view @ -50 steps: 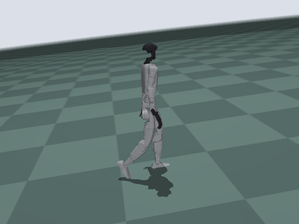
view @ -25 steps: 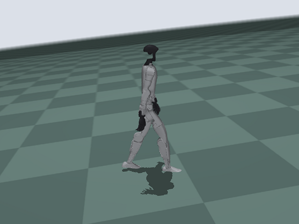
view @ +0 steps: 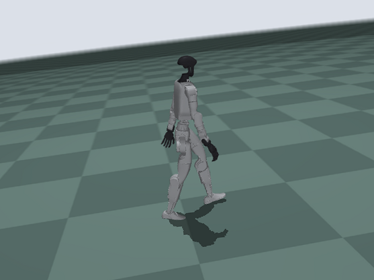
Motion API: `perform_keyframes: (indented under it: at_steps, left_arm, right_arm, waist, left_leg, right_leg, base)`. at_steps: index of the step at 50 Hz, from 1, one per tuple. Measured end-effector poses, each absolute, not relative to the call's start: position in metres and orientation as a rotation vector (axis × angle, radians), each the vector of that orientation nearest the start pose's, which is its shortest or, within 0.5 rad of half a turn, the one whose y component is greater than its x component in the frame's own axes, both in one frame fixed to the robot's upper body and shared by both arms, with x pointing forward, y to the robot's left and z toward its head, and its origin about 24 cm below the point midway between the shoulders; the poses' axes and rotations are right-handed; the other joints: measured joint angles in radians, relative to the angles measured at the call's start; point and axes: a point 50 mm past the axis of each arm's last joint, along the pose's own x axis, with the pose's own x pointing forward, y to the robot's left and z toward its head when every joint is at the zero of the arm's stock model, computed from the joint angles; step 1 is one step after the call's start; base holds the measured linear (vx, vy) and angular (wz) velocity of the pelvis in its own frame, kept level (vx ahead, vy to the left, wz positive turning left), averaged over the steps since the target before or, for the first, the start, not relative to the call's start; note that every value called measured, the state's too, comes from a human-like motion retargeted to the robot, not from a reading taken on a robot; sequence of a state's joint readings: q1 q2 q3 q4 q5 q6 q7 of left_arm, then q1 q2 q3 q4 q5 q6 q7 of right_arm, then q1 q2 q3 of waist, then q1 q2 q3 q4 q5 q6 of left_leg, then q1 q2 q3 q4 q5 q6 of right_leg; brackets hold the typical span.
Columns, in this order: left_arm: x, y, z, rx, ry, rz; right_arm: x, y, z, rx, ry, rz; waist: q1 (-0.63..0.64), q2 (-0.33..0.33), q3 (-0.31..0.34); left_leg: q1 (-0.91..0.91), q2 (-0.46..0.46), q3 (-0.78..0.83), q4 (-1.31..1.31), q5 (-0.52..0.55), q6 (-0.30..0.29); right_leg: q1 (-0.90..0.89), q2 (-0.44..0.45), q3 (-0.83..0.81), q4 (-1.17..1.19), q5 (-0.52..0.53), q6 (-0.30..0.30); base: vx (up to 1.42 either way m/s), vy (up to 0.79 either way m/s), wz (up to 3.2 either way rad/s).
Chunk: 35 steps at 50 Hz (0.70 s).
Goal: Walk run
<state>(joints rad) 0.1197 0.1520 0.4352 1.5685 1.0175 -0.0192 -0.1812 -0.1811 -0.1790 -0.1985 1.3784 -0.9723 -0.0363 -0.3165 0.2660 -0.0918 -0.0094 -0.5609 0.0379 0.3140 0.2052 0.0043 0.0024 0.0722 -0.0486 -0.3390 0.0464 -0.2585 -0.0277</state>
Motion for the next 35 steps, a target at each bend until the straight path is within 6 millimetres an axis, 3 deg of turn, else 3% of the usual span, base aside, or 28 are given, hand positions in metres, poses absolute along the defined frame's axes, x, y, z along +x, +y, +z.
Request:
perform_keyframes:
  at_steps: [3, 5, 8, 10, 15, 19, 22, 27, 30, 35]
  left_arm:
    - [-0.045, 0.209, -0.173, 0.411, 1.746, -0.571]
    - [-0.041, 0.214, -0.173, 0.448, 1.751, -0.593]
    - [-0.035, 0.217, -0.173, 0.499, 1.730, -0.592]
    - [-0.031, 0.218, -0.173, 0.497, 1.709, -0.552]
    - [-0.012, 0.229, -0.173, 0.447, 1.658, -0.443]
    - [0.033, 0.248, -0.168, 0.527, 1.526, -0.397]
    - [0.073, 0.261, -0.160, 0.650, 1.398, -0.383]
    - [0.138, 0.266, -0.140, 0.769, 1.174, -0.413]
    - [0.168, 0.264, -0.127, 0.785, 1.056, -0.430]
    - [0.189, 0.251, -0.118, 0.774, 0.935, -0.468]
  right_arm:
    - [0.149, -0.227, -0.145, -1.020, 0.958, 0.116]
    - [0.145, -0.223, -0.147, -1.010, 0.949, 0.135]
    - [0.122, -0.226, -0.154, -1.004, 1.006, 0.188]
    - [0.102, -0.226, -0.160, -1.021, 1.064, 0.233]
    - [0.045, -0.224, -0.170, -1.030, 1.240, 0.263]
    - [0.020, -0.225, -0.172, -0.985, 1.330, 0.251]
    - [-0.002, -0.224, -0.172, -0.932, 1.410, 0.201]
    - [-0.035, -0.219, -0.172, -0.832, 1.538, 0.170]
    - [-0.049, -0.212, -0.171, -0.801, 1.593, 0.194]
    - [-0.063, -0.204, -0.171, -0.761, 1.635, 0.242]
  waist:
    - [0.000, -0.008, -0.009]
    - [-0.002, -0.011, -0.020]
    - [0.060, -0.011, -0.040]
    - [0.078, -0.020, -0.044]
    - [0.011, 0.039, -0.080]
    - [-0.020, 0.053, -0.060]
    - [-0.076, 0.058, -0.041]
    - [-0.157, 0.033, -0.022]
    - [-0.186, 0.000, 0.003]
    - [-0.187, -0.005, 0.013]
  left_leg:
    - [-0.027, -0.018, 0.014, -0.052, -0.024, 0.003]
    - [-0.034, -0.024, 0.004, -0.006, -0.027, 0.052]
    - [-0.005, 0.006, 0.037, 0.048, 0.028, 0.060]
    - [0.014, 0.037, 0.058, 0.105, 0.019, 0.067]
    - [0.160, 0.084, 0.032, 0.074, -0.079, 0.070]
    - [0.273, 0.083, 0.051, 0.006, -0.113, 0.042]
    - [0.352, 0.041, 0.018, -0.065, -0.115, 0.035]
    - [0.444, -0.030, -0.037, -0.124, -0.147, 0.016]
    - [0.522, -0.084, -0.060, -0.154, -0.178, 0.007]
    - [0.634, -0.100, -0.076, -0.174, -0.234, -0.028]
  right_leg:
    - [0.044, -0.001, 0.005, 0.010, -0.028, 0.040]
    - [0.067, -0.003, 0.008, 0.024, -0.033, 0.074]
    - [0.098, -0.004, 0.067, 0.070, 0.007, 0.127]
    - [0.101, -0.018, 0.113, 0.136, 0.092, 0.163]
    - [-0.019, -0.016, 0.066, 0.516, 0.456, 0.152]
    - [-0.219, -0.085, 0.037, 0.828, 0.354, 0.109]
    - [-0.362, -0.096, 0.025, 0.874, 0.279, 0.099]
    - [-0.503, -0.128, -0.082, 0.592, 0.177, 0.017]
    - [-0.546, -0.096, -0.071, 0.313, 0.182, 0.011]
    - [-0.626, -0.030, -0.022, 0.102, 0.127, -0.016]
  base:
    - [0.75, 0.12, -0.19]
    - [0.72, 0.13, -0.15]
    - [0.84, 0.22, -0.81]
    - [0.91, 0.23, -0.89]
    - [0.91, 0.23, -0.29]
    - [0.61, 0.16, -0.28]
    - [0.43, 0.10, 0.69]
    - [0.52, 0.08, 0.73]
    - [0.69, 0.03, 0.55]
    - [0.78, 0.01, 0.37]
